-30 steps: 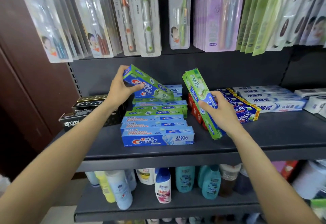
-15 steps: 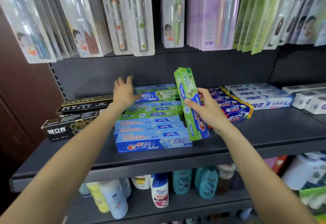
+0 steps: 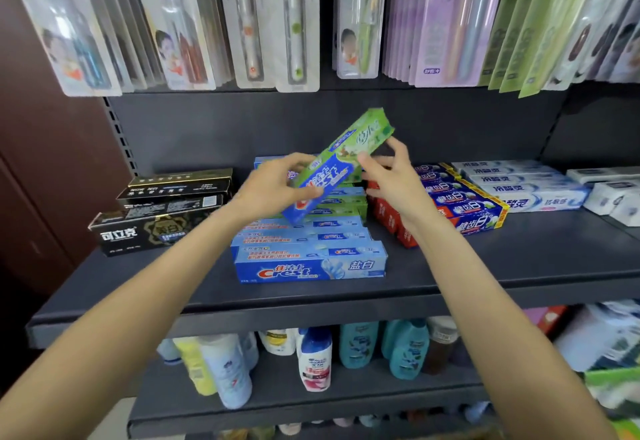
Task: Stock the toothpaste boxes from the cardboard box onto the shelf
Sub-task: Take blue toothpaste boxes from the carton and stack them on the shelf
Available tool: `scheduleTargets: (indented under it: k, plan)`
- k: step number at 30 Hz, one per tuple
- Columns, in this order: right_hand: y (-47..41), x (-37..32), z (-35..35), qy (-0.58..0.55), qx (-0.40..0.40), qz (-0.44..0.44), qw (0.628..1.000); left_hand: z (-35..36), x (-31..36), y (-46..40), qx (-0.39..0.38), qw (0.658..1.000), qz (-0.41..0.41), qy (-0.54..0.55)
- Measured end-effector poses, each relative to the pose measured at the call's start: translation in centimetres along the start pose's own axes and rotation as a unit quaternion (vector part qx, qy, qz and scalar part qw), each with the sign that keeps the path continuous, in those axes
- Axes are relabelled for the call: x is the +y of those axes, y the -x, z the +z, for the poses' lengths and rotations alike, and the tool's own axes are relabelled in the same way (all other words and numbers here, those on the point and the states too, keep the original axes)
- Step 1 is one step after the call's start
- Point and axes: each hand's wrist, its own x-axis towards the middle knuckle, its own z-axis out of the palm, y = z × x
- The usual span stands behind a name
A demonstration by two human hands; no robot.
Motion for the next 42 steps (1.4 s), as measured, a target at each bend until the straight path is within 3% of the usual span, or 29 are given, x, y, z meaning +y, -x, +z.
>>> scheduleTargets:
  k: [3, 9, 13, 17, 21, 23, 26, 30, 32, 34, 36, 38, 42]
  plan:
    - [-1.6, 1.4, -0.7, 0.071, 0.054, 0.005, 0.996, -1.9, -2.4, -0.8, 0.029, 0.986, 0.018, -0.163]
    - [-4.6, 2.9, 1.1, 0.226, -0.036, 0.012, 0.973, -1.4, -5.3, -4.4, -0.042, 0.944, 0.039, -0.324]
    - [-5.7, 2.8, 1.5, 0.274, -0.037, 0.019, 0.961, 0.2, -5.6, -6.1, 0.001, 0.923, 0.042, -0.382]
    - [-4.2, 2.3, 0.7, 0.294, -0.037, -0.015, 0.955, 0.6, -4.6, -5.5, 0.034, 0.934, 0.042, -0.352]
    - [0.4, 2.3, -1.0, 0.29, -0.013, -0.144, 0.946, 0.5, -0.7, -0.7, 0.089, 0.968, 0.085, -0.22]
    - [3.7, 2.7, -2.1, 0.326, 0.03, -0.218, 0.919, 1.3, 1.9, 2.9, 0.109, 0.972, 0.103, -0.181]
    - [9.1, 4.0, -4.1, 0.424, 0.09, -0.301, 0.849, 4.0, 4.8, 8.0, 0.141, 0.96, 0.161, -0.182]
    - [16.3, 8.1, -8.0, 0.454, 0.064, -0.325, 0.827, 11.0, 6.4, 13.2, 0.108, 0.947, 0.271, -0.132]
    - [19.8, 11.3, -10.5, 0.467, 0.004, -0.284, 0.838, 15.9, 5.5, 15.4, 0.03, 0.944, 0.305, -0.12]
    - [23.3, 15.3, -13.1, 0.473, -0.061, -0.191, 0.858, 21.4, 3.6, 17.8, -0.063, 0.953, 0.276, -0.108]
    - [26.7, 19.7, -16.0, 0.458, -0.113, -0.068, 0.879, 27.0, 1.5, 20.5, -0.145, 0.97, 0.18, -0.076]
    - [29.6, 24.1, -19.0, 0.454, -0.154, 0.052, 0.876, 32.2, -0.4, 22.9, -0.2, 0.977, 0.058, -0.038]
    - [33.2, 30.9, -23.7, 0.453, -0.181, 0.224, 0.844, 40.4, -2.7, 25.6, -0.215, 0.963, -0.143, 0.077]
